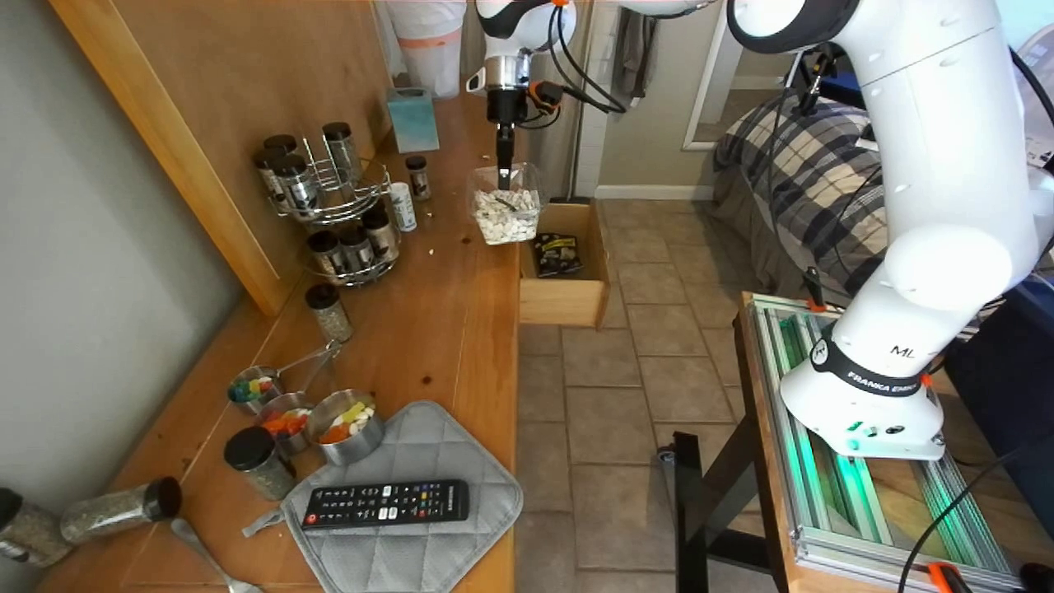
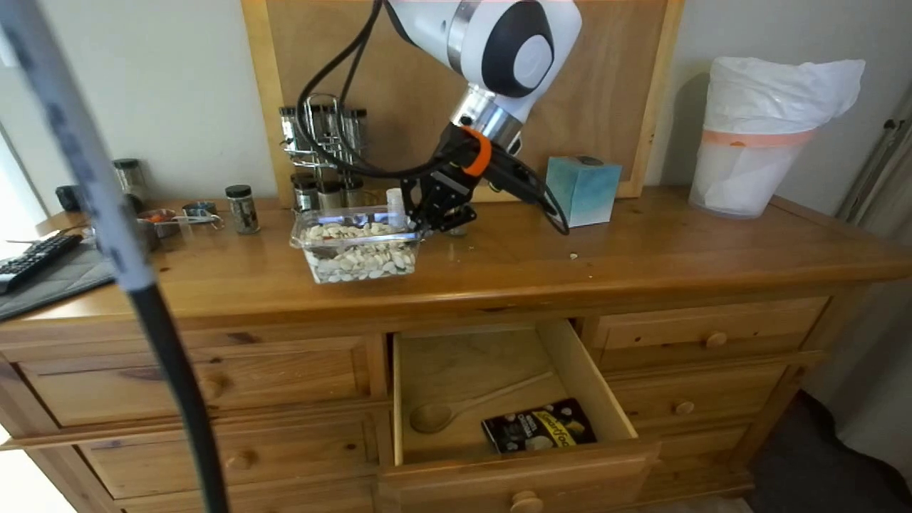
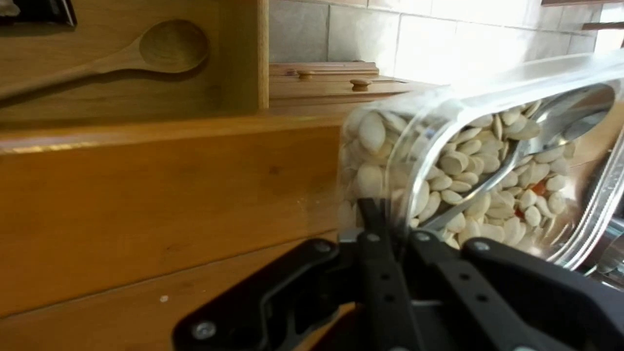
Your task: Pick up the clear lunch box from the open drawer and put it on the kitchen counter
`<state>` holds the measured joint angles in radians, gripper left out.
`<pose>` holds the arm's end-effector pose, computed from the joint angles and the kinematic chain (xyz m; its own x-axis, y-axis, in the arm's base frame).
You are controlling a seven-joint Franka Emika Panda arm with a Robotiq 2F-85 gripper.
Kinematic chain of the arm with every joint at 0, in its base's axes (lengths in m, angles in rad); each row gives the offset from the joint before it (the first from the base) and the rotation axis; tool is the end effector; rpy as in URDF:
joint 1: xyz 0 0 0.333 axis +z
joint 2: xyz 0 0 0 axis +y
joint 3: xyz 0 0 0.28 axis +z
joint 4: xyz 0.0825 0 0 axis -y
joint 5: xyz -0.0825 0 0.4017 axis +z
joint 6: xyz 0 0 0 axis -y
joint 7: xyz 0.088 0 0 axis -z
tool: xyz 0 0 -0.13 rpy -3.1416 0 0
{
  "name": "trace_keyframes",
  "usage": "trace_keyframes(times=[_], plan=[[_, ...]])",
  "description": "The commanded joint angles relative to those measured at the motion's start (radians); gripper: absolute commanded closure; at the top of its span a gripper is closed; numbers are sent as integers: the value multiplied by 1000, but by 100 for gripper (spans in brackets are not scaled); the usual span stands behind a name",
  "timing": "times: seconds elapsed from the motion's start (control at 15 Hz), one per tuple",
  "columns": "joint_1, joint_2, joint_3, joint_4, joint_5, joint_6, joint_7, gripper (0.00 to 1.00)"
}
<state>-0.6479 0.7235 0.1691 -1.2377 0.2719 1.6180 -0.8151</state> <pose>0.6201 -0.3086 0.2730 0.9695 0.2432 0.0314 0.2276 -0.8449 -0.4841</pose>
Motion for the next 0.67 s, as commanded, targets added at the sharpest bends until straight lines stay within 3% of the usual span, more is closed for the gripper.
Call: trace_keyframes(times=[0.0, 0.2, 0.27, 0.6], plan=[[40, -37, 27, -81, 12, 58, 2, 99], [70, -63, 44, -160, 19, 115, 11, 99], [125, -73, -20, -175, 64, 126, -6, 99], [195, -152, -33, -340, 192, 246, -4, 99]])
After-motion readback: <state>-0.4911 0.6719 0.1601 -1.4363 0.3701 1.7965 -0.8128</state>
